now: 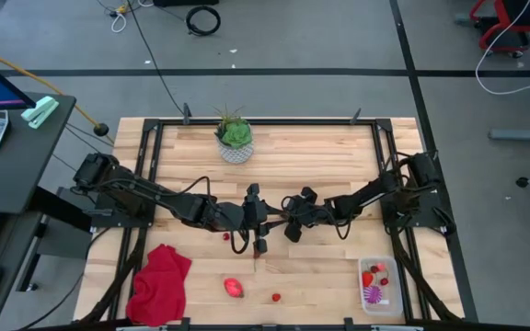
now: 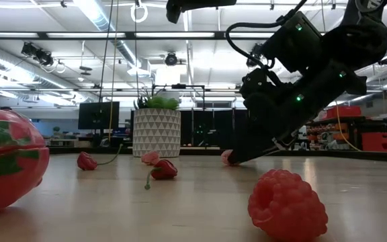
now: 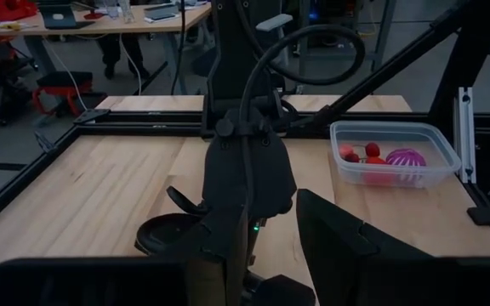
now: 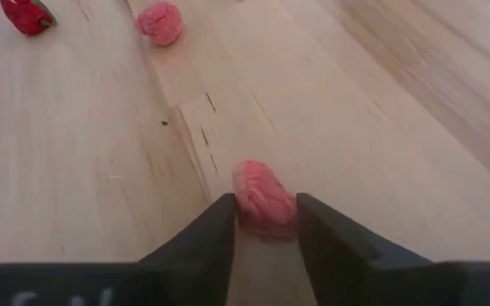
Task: Pick and placing Produce into tupperware
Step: Put the pink peach into the transparent container
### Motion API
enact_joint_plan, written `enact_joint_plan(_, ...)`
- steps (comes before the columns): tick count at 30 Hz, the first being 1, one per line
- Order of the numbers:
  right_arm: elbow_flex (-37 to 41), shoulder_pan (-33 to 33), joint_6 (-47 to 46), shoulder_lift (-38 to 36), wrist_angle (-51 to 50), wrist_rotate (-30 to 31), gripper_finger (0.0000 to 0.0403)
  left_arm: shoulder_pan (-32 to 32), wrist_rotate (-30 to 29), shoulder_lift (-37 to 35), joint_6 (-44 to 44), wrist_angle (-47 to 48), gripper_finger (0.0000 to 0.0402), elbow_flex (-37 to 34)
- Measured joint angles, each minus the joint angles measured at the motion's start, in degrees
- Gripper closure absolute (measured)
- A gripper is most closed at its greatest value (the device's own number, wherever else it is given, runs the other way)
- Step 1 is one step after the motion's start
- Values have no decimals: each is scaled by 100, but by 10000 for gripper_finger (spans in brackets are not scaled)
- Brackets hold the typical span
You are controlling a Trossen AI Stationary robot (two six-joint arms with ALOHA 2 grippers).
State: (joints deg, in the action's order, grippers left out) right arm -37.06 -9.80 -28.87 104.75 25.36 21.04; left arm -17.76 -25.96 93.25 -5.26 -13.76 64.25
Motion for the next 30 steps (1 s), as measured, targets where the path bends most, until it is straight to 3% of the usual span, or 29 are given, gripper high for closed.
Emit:
enact_joint_plan(6,0,0,58,-7,2,0,314,0,0,0,0,0,292,0)
enact_joint_plan(12,4,-11,90,-94,-32,-24,317,0,0,0,3,3,292,0)
enact_joint_plan(18,4,-11,195,-828,-380,-95,318,1,0,0,1,33,292,0)
enact_joint_plan(25,4,-363,-382,-2326,-2231,-1105,319,0,0,0,-2,38,292,0)
enact_joint_plan(30,4,-1155,-1465,-3419,-3545,-2052,322,2,0,0,-4,35,292,0)
